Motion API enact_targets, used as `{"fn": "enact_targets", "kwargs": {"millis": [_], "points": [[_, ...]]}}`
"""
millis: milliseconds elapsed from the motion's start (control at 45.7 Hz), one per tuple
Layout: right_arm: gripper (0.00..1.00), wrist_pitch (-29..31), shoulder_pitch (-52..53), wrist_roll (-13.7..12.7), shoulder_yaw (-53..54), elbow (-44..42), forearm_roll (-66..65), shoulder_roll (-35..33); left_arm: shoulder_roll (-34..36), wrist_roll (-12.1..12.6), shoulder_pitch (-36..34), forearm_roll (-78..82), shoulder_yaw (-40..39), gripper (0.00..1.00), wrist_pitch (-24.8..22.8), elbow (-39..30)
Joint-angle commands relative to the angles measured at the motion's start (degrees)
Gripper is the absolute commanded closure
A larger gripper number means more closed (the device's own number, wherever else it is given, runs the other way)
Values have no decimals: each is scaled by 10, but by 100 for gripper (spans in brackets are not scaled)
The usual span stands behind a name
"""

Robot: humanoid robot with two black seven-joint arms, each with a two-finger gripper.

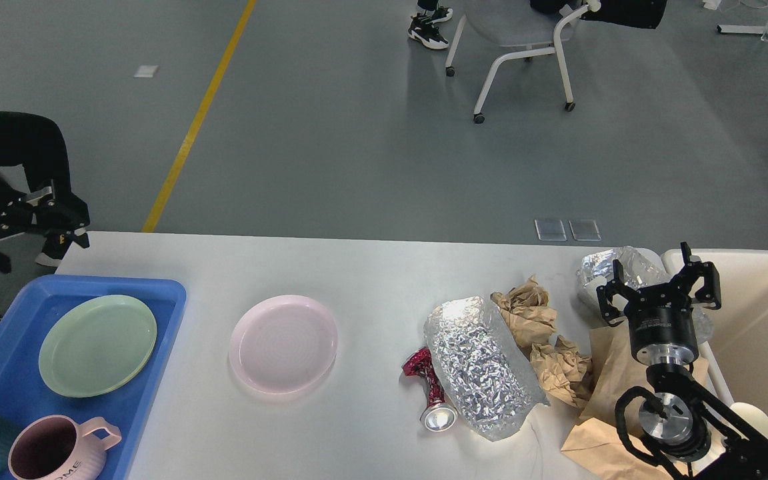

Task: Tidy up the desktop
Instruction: 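Raise the left gripper and move it toward the pink plate, then grip the pink plate's rim with the left gripper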

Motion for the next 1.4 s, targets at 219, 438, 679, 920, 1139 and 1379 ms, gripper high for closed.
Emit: {"fn": "enact_targets", "kwargs": {"millis": [219, 438, 679, 920, 1139, 1379], "points": [[0, 0, 0, 0, 0, 0, 0, 0, -148, -4, -246, -87, 29, 5, -3, -175], [0, 0, 0, 0, 0, 0, 0, 0, -175, -7, -278, -113, 26, 5, -3, -203], [0, 0, 0, 0, 0, 0, 0, 0, -173, -1, -256, -104, 29, 4, 9, -202], [0, 0, 0, 0, 0, 1, 0, 0, -172, -20, -177, -110, 4, 5, 10, -183], [0, 0, 0, 0, 0, 1, 0, 0, -161, -40, -18, -112, -26, 5, 72, -142], [0, 0, 0, 0, 0, 1, 0, 0, -150, -39, 194, -206, -84, 5, 191, -90]]}}
